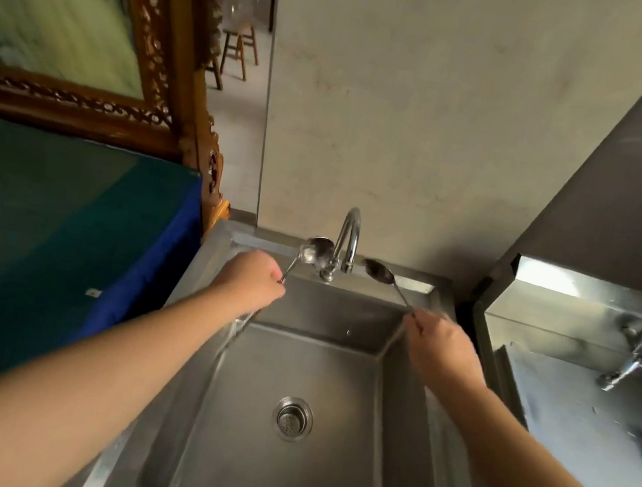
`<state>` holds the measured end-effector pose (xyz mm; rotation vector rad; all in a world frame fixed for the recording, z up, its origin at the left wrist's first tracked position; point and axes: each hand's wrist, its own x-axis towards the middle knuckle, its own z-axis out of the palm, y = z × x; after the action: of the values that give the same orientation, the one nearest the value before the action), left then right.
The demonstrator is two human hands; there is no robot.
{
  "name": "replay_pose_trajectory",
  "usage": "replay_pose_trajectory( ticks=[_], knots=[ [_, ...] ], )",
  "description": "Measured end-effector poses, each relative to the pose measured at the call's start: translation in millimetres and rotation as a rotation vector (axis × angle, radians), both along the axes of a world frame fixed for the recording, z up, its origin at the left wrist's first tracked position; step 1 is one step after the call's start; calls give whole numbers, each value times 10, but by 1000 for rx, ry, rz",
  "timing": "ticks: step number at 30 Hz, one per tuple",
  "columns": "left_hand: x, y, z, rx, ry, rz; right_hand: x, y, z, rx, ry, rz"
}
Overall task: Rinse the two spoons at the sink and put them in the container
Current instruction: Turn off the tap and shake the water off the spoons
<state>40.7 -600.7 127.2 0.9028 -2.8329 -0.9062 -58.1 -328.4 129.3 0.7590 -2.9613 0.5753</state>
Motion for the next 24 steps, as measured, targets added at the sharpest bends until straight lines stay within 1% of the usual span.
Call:
replay_pose_trajectory(
  ticks=[2,4,7,13,18,21,24],
  knots=[
    [99,-92,411,-168,54,-57,99,-30,377,-28,106,30],
    [208,-167,835,-288,127,-93,207,-58,767,-42,212,44],
    [395,-258,1485,-382,254,-117,388,-98,1395,-23,364,22],
    [729,-334,2703,-647,513,-158,751,-68,2597,-17,638,-11],
    [960,-212,3263,-746,657,-164,1033,35,3180,-41,773,-20],
    [1056,-61,3408,-757,693,-170,1175,156,3346,-39,799,-22],
    [1109,152,3465,-719,704,-175,1285,340,3378,-65,774,-24]
  ],
)
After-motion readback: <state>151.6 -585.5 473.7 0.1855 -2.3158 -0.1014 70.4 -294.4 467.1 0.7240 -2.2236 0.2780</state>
